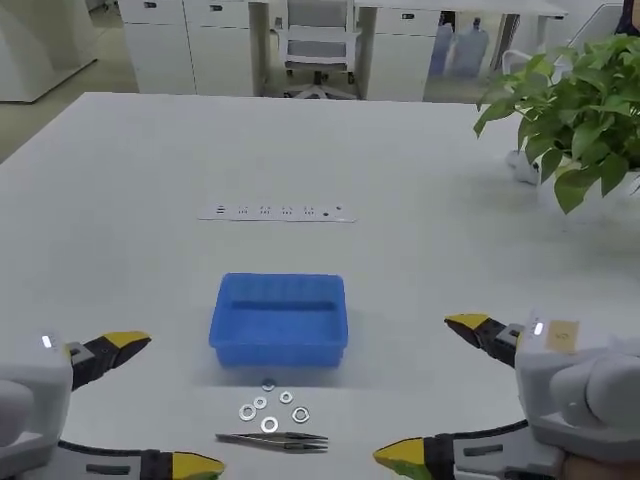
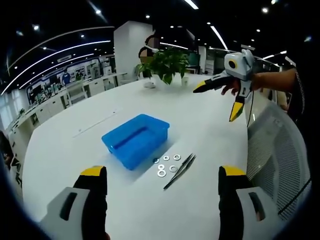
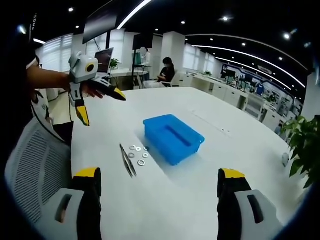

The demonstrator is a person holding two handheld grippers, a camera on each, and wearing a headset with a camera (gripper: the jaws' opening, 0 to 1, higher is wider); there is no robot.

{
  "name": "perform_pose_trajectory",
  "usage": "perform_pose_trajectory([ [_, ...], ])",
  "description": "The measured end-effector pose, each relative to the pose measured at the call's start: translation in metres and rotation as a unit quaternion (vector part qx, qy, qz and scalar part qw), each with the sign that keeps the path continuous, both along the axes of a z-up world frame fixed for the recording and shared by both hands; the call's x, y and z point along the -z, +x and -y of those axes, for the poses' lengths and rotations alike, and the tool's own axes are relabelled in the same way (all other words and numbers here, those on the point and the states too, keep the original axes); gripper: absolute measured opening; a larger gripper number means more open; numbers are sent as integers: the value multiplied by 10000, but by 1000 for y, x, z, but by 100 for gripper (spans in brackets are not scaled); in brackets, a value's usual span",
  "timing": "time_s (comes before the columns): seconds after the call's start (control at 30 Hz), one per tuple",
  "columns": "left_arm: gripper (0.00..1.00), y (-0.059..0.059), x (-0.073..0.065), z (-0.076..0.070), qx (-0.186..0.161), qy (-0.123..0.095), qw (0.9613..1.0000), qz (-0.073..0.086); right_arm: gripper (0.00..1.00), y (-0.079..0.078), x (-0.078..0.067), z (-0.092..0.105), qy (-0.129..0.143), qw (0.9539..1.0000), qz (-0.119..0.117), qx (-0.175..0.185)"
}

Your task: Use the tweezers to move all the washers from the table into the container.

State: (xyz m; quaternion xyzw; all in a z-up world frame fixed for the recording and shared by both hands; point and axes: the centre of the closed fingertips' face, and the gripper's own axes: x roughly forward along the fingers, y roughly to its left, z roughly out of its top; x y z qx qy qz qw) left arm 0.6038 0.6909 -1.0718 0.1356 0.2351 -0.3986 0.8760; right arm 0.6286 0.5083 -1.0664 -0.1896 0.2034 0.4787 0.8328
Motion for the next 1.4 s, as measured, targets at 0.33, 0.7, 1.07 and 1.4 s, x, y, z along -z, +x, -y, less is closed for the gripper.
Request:
perform_pose_trajectory([
  [0.33,90,5,11,4,360,211,9991,-114,88,2,12,-9,-385,9979,18,-518],
  [0.7,71,0,33,11,940,537,9931,-449,68,-7,33,-29,-814,9862,24,-1441],
  [1.07,52,-3,54,16,1434,816,9835,-744,48,-18,59,-53,-1138,9664,-207,-2294],
  [1.4,32,-5,70,18,1823,1055,9734,-899,31,-26,82,-70,-1360,9494,-423,-2798],
])
